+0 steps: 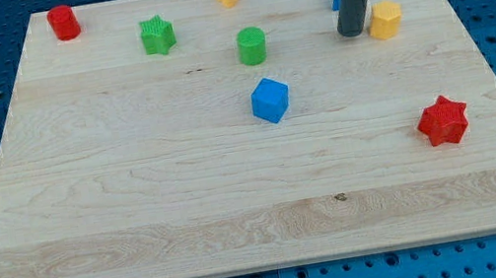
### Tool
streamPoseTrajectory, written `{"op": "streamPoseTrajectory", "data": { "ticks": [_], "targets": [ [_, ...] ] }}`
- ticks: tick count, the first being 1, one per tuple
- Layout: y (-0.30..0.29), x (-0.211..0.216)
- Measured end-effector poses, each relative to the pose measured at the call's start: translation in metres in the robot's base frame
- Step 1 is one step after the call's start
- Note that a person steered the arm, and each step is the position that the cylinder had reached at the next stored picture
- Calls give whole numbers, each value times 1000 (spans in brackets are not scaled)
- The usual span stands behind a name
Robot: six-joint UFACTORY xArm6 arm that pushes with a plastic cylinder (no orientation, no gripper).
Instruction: Move the yellow hexagon to the right
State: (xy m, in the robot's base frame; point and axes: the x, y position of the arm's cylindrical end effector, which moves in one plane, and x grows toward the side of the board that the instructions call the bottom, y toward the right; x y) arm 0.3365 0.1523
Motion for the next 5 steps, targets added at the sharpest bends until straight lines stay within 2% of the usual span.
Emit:
{"op": "streamPoseTrajectory", "data": {
  "ticks": [2, 5],
  "targets": [
    [26, 23],
    [20, -6]
  ]
}}
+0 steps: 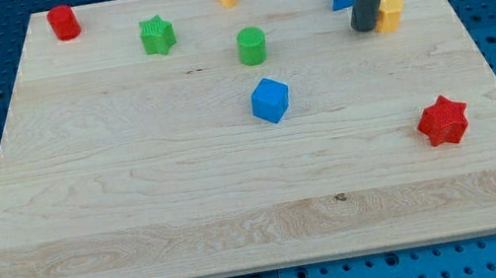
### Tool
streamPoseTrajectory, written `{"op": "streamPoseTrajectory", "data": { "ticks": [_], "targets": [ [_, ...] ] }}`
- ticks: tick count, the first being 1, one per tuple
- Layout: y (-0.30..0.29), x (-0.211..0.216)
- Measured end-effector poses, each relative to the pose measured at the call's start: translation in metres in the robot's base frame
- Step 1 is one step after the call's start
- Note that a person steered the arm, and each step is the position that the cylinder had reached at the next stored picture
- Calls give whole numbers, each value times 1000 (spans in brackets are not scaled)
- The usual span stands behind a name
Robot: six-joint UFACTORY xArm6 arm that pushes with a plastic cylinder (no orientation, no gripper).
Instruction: Move the yellow hexagon to the right
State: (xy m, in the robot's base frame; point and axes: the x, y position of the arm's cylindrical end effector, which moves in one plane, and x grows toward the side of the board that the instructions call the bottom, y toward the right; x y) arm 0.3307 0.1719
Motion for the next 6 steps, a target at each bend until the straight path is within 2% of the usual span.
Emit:
{"op": "streamPoseTrajectory", "data": {
  "ticks": [6],
  "targets": [
    [61, 0]
  ]
}}
